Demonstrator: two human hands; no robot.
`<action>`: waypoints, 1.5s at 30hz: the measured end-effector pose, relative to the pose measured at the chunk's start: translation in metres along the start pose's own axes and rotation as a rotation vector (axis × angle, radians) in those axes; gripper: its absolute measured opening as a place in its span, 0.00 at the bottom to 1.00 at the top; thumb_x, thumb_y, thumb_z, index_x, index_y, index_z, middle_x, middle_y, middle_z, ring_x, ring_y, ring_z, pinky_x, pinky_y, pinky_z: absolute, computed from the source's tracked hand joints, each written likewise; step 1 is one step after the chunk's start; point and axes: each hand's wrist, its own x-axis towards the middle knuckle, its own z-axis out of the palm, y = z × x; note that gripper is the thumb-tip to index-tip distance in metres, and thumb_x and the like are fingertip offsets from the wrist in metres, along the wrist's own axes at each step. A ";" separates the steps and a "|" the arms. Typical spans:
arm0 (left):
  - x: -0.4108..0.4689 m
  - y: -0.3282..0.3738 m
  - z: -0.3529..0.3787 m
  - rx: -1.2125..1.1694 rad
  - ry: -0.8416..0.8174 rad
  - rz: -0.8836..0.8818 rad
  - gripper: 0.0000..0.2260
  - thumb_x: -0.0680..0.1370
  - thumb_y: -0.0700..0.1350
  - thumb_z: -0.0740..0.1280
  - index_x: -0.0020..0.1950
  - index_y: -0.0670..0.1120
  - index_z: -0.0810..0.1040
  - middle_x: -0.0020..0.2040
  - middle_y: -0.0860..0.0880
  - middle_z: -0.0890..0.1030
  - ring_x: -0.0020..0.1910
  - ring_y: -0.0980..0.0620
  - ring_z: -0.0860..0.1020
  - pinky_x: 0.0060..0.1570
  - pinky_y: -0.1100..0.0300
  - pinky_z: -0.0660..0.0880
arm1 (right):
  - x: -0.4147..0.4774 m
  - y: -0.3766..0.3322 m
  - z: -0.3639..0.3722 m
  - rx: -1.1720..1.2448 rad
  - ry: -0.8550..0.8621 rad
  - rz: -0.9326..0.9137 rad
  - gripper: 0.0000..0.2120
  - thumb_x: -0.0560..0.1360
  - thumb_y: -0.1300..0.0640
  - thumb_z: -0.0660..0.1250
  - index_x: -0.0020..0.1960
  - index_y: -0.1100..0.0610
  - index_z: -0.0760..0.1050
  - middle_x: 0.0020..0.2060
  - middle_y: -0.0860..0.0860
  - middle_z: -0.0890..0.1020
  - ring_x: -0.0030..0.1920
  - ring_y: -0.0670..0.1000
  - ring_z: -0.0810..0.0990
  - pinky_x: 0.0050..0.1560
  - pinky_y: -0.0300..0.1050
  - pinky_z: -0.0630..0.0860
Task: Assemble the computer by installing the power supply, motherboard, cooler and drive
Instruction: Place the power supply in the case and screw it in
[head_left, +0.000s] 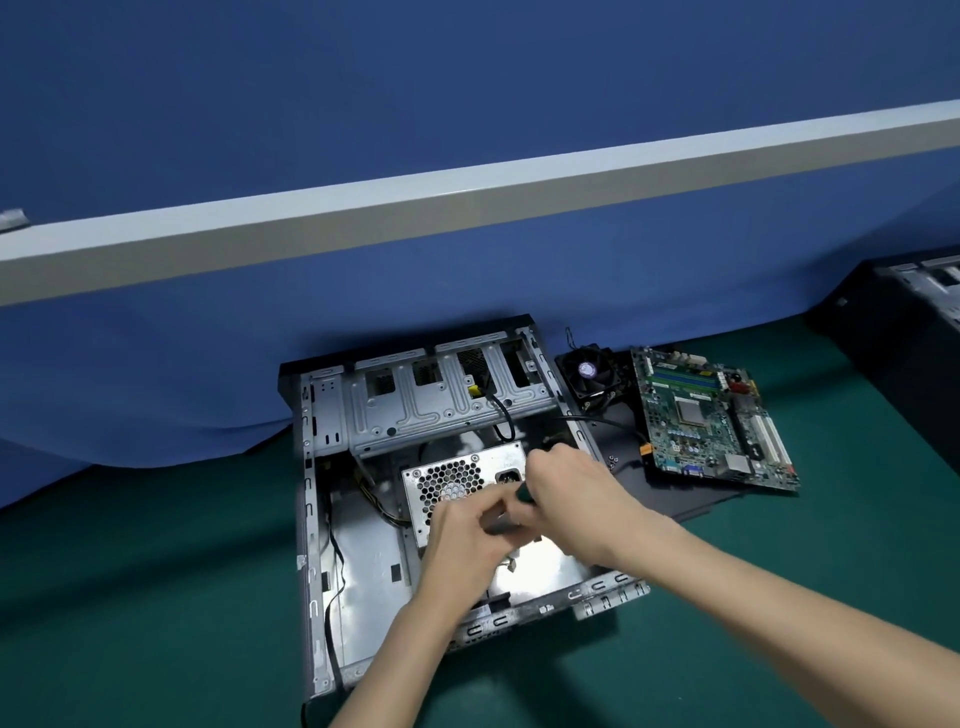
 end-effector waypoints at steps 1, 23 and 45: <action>0.001 0.000 0.002 -0.002 0.012 -0.017 0.16 0.70 0.34 0.72 0.41 0.58 0.82 0.34 0.50 0.83 0.33 0.54 0.80 0.37 0.62 0.78 | 0.001 -0.001 0.001 0.054 0.028 0.066 0.21 0.78 0.48 0.62 0.33 0.54 0.57 0.31 0.48 0.65 0.39 0.57 0.70 0.37 0.46 0.62; -0.001 -0.018 -0.026 0.362 0.160 -0.144 0.19 0.71 0.30 0.70 0.50 0.54 0.82 0.49 0.61 0.79 0.54 0.58 0.77 0.57 0.55 0.75 | -0.012 0.012 -0.006 -0.047 0.027 0.099 0.14 0.77 0.45 0.65 0.47 0.57 0.75 0.40 0.53 0.80 0.42 0.56 0.78 0.36 0.46 0.67; 0.027 -0.019 0.012 0.768 0.215 0.038 0.16 0.78 0.44 0.68 0.65 0.45 0.77 0.61 0.49 0.75 0.61 0.47 0.72 0.63 0.52 0.69 | -0.007 0.168 0.046 1.118 0.425 0.716 0.05 0.79 0.63 0.63 0.48 0.62 0.78 0.30 0.55 0.82 0.27 0.49 0.77 0.29 0.41 0.72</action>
